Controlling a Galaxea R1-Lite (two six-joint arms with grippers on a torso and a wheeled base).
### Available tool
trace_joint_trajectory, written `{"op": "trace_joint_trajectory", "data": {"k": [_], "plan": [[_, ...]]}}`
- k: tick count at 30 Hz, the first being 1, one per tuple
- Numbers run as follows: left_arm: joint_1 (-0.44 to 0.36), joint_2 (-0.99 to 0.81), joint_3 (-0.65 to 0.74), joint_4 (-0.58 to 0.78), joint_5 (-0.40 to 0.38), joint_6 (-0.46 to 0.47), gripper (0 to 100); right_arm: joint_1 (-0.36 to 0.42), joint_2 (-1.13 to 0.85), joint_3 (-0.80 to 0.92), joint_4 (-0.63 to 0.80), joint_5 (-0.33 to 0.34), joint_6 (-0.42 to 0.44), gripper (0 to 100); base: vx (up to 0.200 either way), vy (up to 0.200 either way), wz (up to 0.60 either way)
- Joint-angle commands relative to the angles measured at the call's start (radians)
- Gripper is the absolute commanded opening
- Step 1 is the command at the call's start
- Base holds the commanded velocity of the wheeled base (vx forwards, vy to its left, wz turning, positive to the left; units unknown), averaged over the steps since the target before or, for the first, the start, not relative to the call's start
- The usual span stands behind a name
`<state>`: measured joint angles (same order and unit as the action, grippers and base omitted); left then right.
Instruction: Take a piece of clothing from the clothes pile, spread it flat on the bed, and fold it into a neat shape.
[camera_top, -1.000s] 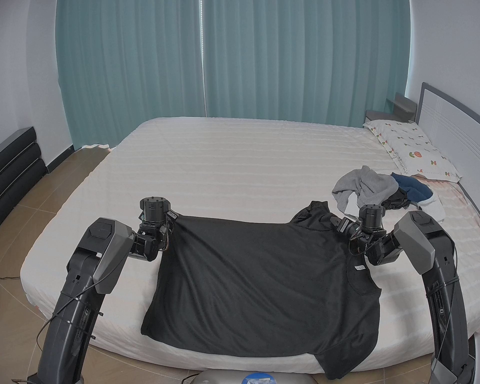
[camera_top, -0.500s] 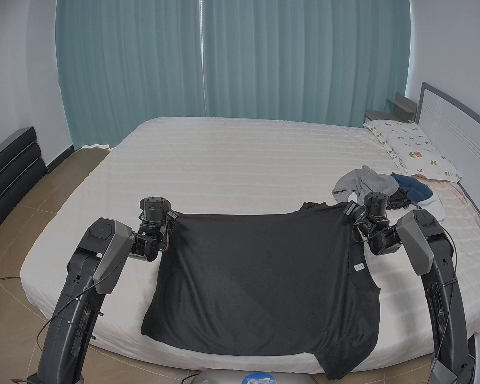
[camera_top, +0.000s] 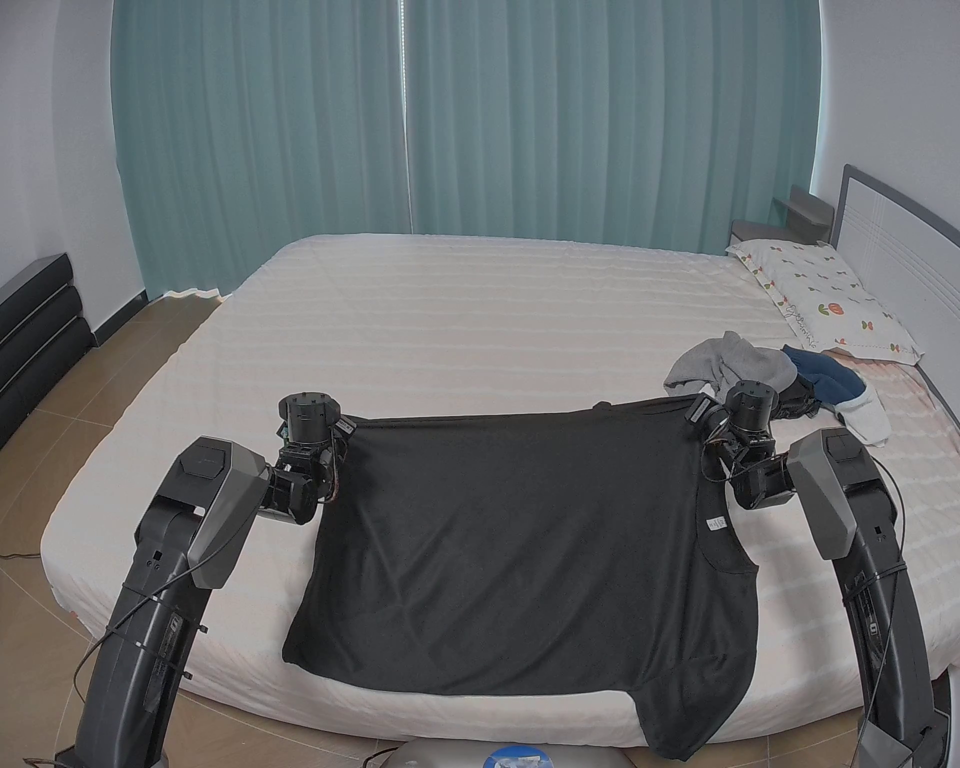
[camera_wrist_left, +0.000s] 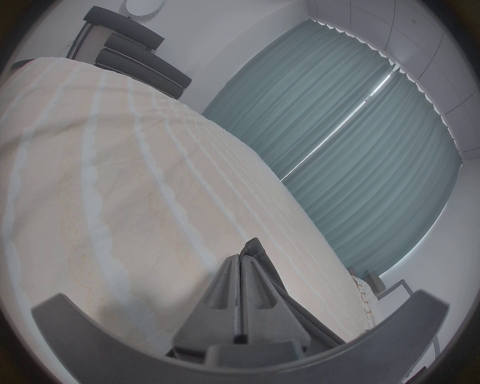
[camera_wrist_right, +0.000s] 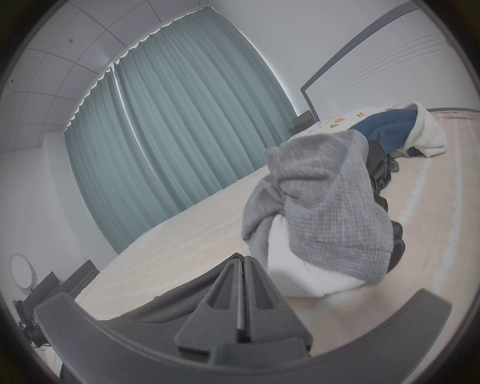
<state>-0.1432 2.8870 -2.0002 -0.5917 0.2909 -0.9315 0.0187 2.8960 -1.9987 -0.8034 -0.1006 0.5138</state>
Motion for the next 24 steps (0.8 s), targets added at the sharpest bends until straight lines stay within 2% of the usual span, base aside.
{"op": "trace_joint_trajectory", "data": {"k": [1,4,5,7,8,12,19,21,24], "plan": [[-0.001,0.006,0.0,0.016,-0.006,0.0,0,-0.003,0.035,-0.001,0.003,-0.001,-0.005,0,0.0,0.0,0.0],[-0.004,0.005,0.0,0.029,-0.009,0.0,0,-0.003,0.046,-0.001,0.009,-0.005,-0.005,0,0.0,0.0,0.0],[-0.006,0.005,0.0,0.029,-0.01,0.0,0,-0.003,0.049,-0.001,0.009,-0.007,-0.005,100,0.0,0.0,0.0],[-0.006,0.005,0.0,0.029,-0.01,0.0,0,0.0,0.049,-0.001,0.006,-0.007,-0.003,100,0.0,0.0,0.0],[-0.006,0.005,0.0,0.029,-0.012,0.0,100,0.001,0.052,-0.001,0.001,-0.008,-0.003,100,0.0,0.0,0.0],[-0.006,0.003,0.0,0.026,-0.01,-0.001,100,0.0,0.025,0.026,-0.003,-0.01,0.002,100,0.0,0.0,0.0],[0.005,-0.041,0.066,0.02,-0.001,-0.006,100,-0.028,-0.158,0.331,-0.117,0.01,0.014,100,0.0,0.0,0.0],[0.017,-0.137,0.187,0.015,-0.002,-0.012,100,-0.029,-0.274,0.548,-0.18,0.071,0.015,100,0.0,0.0,0.0],[0.017,-0.259,0.328,0.012,-0.016,-0.018,100,-0.034,-0.394,0.77,-0.234,0.137,0.015,100,0.0,0.0,0.0]]}}
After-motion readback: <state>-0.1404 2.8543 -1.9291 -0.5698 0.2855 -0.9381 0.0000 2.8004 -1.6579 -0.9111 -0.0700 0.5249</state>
